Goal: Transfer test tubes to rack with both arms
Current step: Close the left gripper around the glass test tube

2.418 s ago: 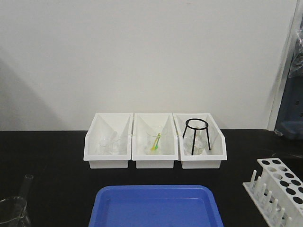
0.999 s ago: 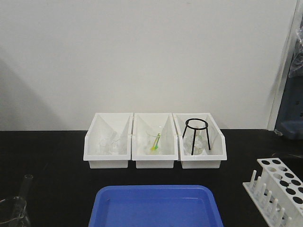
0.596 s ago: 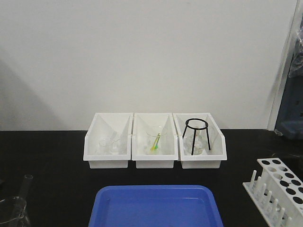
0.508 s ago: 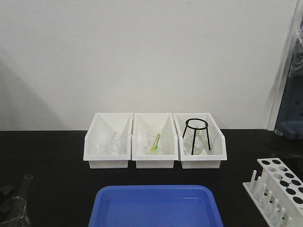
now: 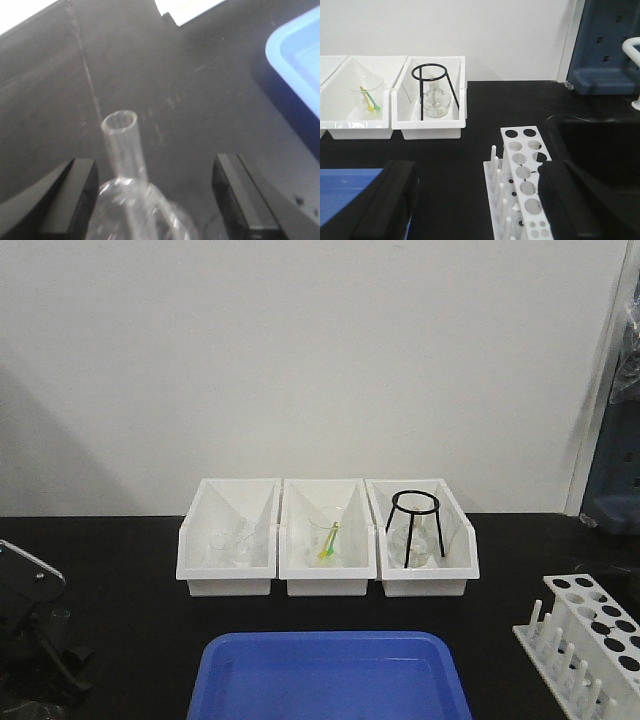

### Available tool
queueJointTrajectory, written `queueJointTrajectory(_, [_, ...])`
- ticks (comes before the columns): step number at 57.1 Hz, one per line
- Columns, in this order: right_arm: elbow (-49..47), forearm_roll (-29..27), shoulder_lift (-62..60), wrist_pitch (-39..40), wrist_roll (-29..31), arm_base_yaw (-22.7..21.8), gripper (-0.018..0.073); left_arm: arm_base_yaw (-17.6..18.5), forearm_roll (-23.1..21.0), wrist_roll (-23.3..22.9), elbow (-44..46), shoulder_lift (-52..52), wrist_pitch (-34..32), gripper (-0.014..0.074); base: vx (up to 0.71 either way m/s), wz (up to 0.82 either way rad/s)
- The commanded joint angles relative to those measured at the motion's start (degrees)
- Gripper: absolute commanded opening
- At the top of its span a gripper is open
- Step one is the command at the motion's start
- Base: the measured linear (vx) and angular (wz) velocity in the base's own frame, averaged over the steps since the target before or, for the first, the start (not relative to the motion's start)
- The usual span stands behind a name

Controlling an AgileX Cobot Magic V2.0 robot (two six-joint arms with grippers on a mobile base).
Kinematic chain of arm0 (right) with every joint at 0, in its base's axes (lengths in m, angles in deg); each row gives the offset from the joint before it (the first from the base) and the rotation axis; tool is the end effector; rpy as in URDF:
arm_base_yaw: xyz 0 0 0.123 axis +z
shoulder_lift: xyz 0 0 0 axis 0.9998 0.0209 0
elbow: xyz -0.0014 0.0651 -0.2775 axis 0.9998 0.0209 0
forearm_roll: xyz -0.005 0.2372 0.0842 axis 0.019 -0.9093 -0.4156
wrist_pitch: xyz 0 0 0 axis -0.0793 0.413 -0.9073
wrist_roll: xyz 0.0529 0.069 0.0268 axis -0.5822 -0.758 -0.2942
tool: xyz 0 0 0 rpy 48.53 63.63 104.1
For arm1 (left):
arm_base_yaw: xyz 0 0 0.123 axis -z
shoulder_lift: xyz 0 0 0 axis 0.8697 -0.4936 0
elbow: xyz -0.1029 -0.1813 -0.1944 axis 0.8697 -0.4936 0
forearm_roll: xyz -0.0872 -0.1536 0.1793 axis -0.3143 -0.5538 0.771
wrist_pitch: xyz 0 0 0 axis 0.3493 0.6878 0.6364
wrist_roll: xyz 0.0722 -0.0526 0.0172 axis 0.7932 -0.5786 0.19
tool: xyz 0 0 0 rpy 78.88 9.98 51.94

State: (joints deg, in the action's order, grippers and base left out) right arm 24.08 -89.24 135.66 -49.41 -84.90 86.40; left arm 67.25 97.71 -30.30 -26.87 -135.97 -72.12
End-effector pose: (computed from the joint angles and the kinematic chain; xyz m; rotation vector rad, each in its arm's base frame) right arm 0.1913 -0.0069 0.3437 0.0331 1.8649 -0.0154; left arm 0.3055 -0.0351 0.2317 0.4907 2.1920 0.1309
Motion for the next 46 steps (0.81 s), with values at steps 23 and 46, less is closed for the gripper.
queueJointTrajectory(23, [-1.99,0.15,-0.43,6.28,0.29,0.23,0.0562,-0.27,-0.32,-2.81,1.78,-4.59,-15.36,0.0561,0.0,0.0])
queueJointTrajectory(46, [-1.99,0.15,-0.43,6.28,0.29,0.23,0.0562,-3.11,-0.27,-1.74,1.78,-4.59,-13.21,0.0561,0.0,0.0])
